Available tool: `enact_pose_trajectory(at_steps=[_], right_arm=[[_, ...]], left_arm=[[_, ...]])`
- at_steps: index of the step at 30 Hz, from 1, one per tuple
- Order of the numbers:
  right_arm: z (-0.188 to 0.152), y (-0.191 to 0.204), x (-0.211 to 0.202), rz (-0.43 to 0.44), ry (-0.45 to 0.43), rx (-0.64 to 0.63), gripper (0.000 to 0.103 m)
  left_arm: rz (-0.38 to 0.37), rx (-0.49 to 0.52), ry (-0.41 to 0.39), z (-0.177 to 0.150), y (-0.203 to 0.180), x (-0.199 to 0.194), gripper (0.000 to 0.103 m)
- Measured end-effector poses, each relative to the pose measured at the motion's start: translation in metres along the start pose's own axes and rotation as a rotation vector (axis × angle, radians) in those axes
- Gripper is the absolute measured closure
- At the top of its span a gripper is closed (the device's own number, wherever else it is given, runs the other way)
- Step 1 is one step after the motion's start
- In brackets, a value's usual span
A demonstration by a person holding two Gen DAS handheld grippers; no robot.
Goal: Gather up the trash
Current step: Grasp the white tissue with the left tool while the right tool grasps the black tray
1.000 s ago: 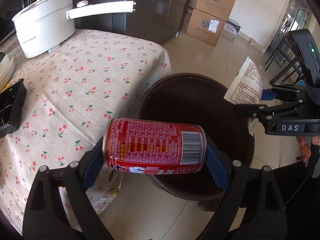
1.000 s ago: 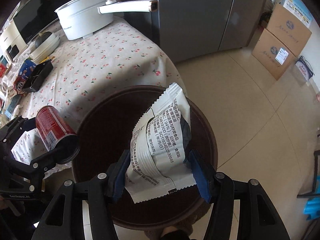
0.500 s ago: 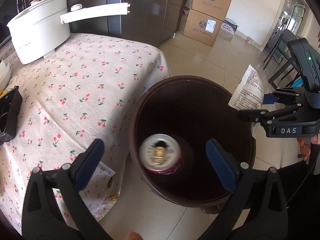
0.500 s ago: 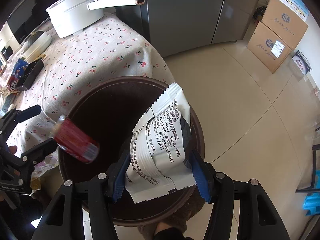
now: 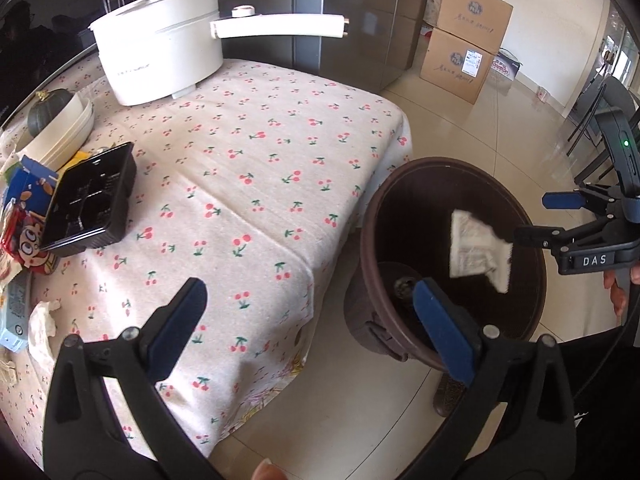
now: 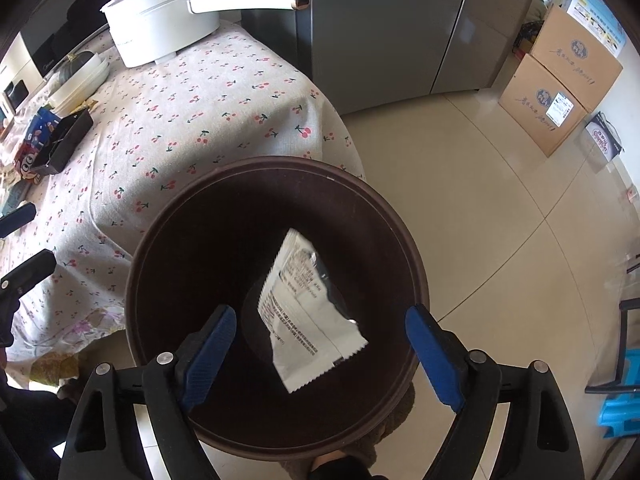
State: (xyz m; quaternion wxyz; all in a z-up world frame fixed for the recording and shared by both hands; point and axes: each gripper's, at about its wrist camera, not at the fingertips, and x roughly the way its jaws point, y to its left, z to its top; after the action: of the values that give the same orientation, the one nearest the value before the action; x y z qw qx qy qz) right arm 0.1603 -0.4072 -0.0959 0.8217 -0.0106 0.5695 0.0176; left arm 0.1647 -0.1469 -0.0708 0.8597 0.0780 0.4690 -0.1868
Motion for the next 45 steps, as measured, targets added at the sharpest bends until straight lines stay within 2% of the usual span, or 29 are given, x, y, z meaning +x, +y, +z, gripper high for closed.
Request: enact_pose_trajectory(at_steps=[11, 18, 23, 28, 34, 37, 42, 44, 45], right_arm=[[0.019, 0.05, -0.011, 0.032, -0.026, -0.078, 0.015], [0.048, 0.102, -0.027, 0.07, -0.068, -0.15, 0.015], [0.067, 0.145, -0.032, 0.105, -0.088, -0.199, 0.015], [0.081, 0.187, -0.028, 0.141, -0.086, -0.247, 0.015], [0.09, 0.221, -0.019, 0.161, -0.073, -0.287, 0.015], [0.092, 0.229, -0.015, 0.16, -0.063, -0.291, 0.015], [0.094, 0.237, -0.009, 0.143, -0.056, -0.293, 0.015], [0.094, 0.239, -0.006, 0.138, -0.052, -0.293, 0.015], [0.093, 0.24, -0.005, 0.137, -0.05, -0.292, 0.015]], left_arm=[[0.083, -0.151, 0.021, -0.015, 0.065, -0.033, 0.0], [0.159, -0.268, 0.02, -0.028, 0.124, -0.058, 0.0], [0.21, -0.378, 0.05, -0.044, 0.175, -0.066, 0.0], [0.213, -0.506, 0.106, -0.062, 0.221, -0.059, 0.0], [0.147, -0.693, 0.13, -0.075, 0.253, -0.035, 0.002], [0.156, -0.679, 0.151, -0.072, 0.25, -0.019, 0.006], [0.225, -0.668, 0.143, -0.065, 0.248, -0.001, 0.013], [0.239, -0.683, 0.127, -0.062, 0.251, 0.003, 0.018], [0.244, -0.687, 0.122, -0.061, 0.252, 0.005, 0.024]])
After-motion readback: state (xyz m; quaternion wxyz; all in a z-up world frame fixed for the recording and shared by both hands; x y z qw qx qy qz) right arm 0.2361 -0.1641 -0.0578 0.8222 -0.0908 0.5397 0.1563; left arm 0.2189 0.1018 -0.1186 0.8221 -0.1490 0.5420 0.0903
